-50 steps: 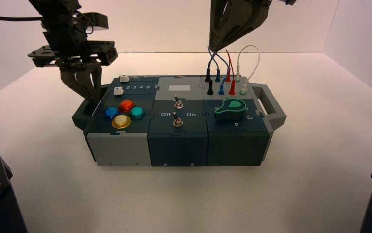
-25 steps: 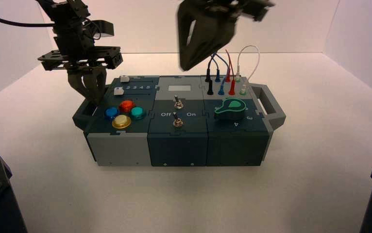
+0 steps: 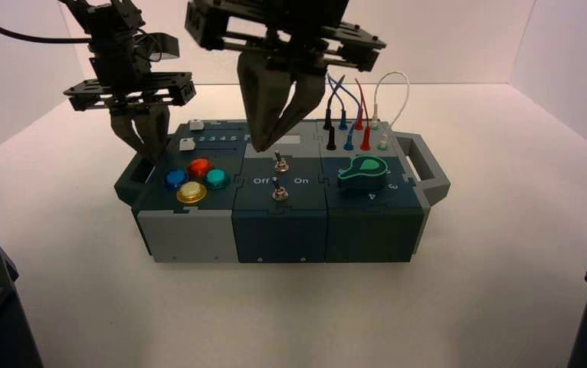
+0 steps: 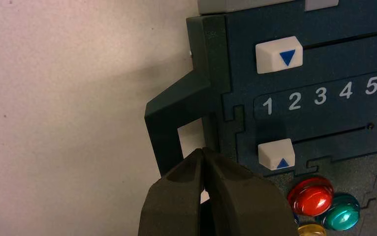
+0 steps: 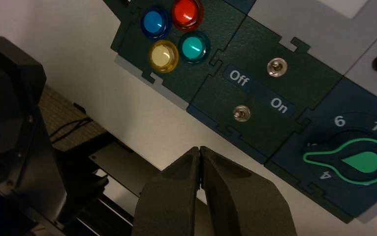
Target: Flip the bottom switch on with the right gripper.
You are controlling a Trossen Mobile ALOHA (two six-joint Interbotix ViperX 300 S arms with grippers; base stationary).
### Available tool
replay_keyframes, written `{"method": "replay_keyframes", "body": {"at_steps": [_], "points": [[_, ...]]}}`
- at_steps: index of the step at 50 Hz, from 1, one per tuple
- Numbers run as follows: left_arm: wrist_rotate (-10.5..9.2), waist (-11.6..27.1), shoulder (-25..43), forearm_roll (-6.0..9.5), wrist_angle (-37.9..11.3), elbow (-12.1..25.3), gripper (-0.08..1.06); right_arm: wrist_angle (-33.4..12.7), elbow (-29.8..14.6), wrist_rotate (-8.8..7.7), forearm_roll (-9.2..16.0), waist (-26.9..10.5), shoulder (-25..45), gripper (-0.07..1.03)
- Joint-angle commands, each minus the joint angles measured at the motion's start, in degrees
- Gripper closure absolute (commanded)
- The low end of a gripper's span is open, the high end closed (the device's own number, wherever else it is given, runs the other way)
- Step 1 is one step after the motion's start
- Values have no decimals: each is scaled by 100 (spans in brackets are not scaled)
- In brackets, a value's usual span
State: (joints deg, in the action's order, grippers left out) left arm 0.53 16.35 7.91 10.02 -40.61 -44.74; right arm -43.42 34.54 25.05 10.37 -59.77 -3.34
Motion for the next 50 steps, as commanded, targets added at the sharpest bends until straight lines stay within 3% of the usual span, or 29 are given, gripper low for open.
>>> {"method": "replay_keyframes", "body": {"at_steps": [1, 19, 21, 28, 29, 32, 50], "points": [[53, -62, 343, -44, -18, -70, 100, -53, -158, 220, -9, -44, 18, 98], [53, -62, 501, -44, -70, -79, 100, -62, -176, 642, -26, -35, 167, 98], [53, -62, 510, -44, -105, -88, 100, -62, -193, 773, -26, -44, 167, 98], [44, -62, 536, -44, -114, -88, 100, -53, -220, 896, -62, -35, 185, 98], [44, -62, 562, -44, -114, -88, 100, -53, -246, 1063, -114, -44, 211, 98], [44, -62, 606, -44, -123, -79, 100, -44, -264, 1213, -149, -44, 237, 98], [44, -62, 817, -53, -193, -18, 100, -132, -475, 1521, -211, -62, 501, 98]]}}
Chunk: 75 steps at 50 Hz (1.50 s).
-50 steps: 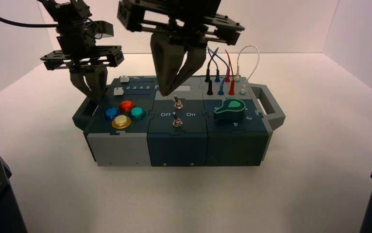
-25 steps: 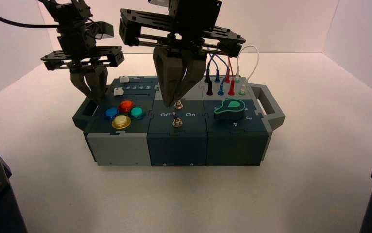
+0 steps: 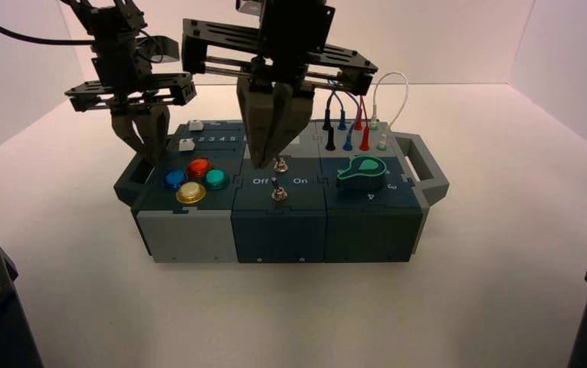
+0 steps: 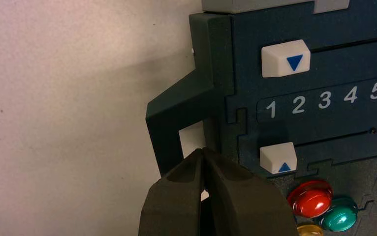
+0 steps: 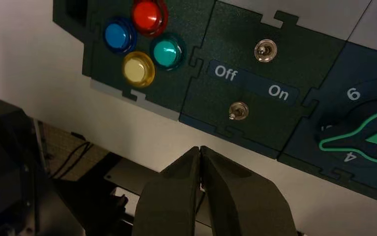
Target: Flip the bottom switch on with the right gripper.
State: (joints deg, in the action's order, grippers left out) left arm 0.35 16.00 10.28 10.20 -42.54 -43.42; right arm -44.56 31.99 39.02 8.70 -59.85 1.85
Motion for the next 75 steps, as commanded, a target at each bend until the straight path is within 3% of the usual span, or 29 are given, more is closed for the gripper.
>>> {"method": "replay_keyframes", "body": {"at_steps": [1, 12, 14, 19, 28, 75], "points": [[62, -26, 598, -62, 0, -149, 100, -26, -246, 149, -53, -62, 9, 98], [53, -26, 668, -62, -44, -141, 101, -185, -404, 308, -158, -53, 202, 98], [53, -26, 677, -62, -79, -123, 100, -290, -501, 448, -316, -53, 308, 98], [53, -26, 677, -62, -88, -123, 100, -334, -545, 554, -439, -44, 360, 98], [53, -26, 668, -62, -105, -132, 100, -404, -554, 650, -554, -18, 422, 98], [53, -9, 686, -62, -158, -105, 100, -378, -747, 686, -571, -18, 844, 98]]}}
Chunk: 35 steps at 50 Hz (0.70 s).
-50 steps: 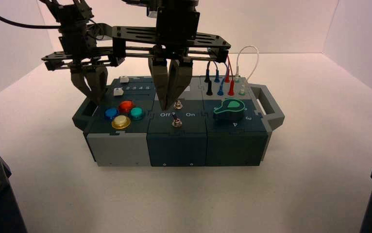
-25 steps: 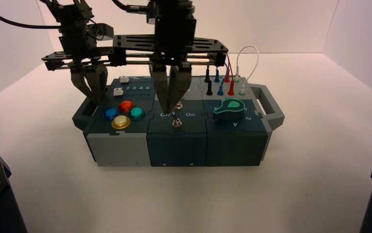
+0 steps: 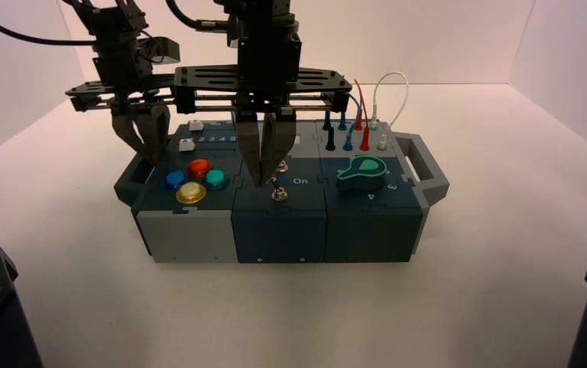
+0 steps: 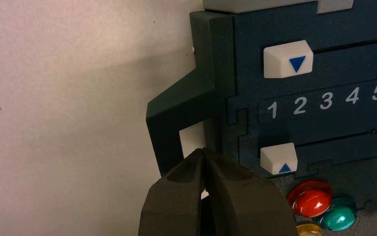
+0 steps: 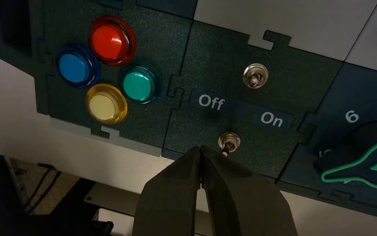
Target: Flip the bottom switch on with the right gripper.
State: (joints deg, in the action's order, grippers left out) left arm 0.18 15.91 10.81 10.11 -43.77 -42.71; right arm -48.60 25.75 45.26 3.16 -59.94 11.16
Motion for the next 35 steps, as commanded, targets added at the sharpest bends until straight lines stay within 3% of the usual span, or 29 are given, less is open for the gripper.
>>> {"method": "replay_keyframes", "body": {"at_steps": [1, 35], "points": [[70, 0, 624, -53, -35, -176, 101, 35, -114, 62, -18, -9, -88, 98], [79, 0, 650, -53, -53, -167, 101, 105, 149, 70, -97, 79, -62, 98]]}}
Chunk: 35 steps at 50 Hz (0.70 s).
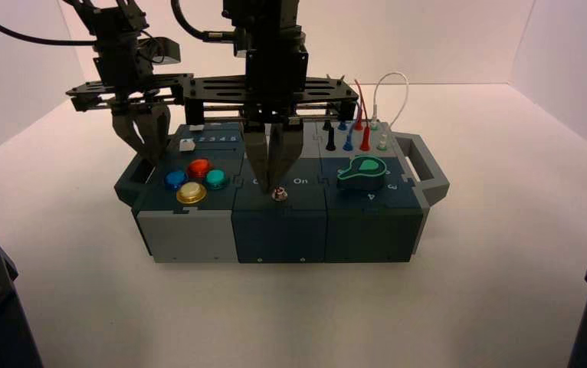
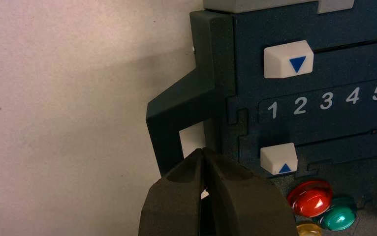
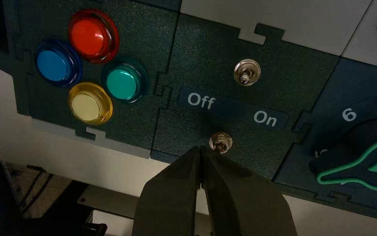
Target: Flip the bottom switch on with the right gripper.
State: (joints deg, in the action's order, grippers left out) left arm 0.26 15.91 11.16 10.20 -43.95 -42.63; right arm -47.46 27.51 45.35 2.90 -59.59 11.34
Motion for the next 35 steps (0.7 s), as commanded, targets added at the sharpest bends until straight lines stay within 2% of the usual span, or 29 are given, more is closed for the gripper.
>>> {"method": "replay_keyframes", "body": {"at_steps": [1, 19, 35], "points": [[70, 0, 615, -62, -26, -176, 101, -9, -26, 62, -70, 35, -79, 98], [70, 0, 633, -70, -44, -176, 101, -26, 79, 105, -176, 88, -132, 98], [70, 0, 668, -88, -53, -149, 101, 0, 352, 114, -281, 211, -272, 98]]}}
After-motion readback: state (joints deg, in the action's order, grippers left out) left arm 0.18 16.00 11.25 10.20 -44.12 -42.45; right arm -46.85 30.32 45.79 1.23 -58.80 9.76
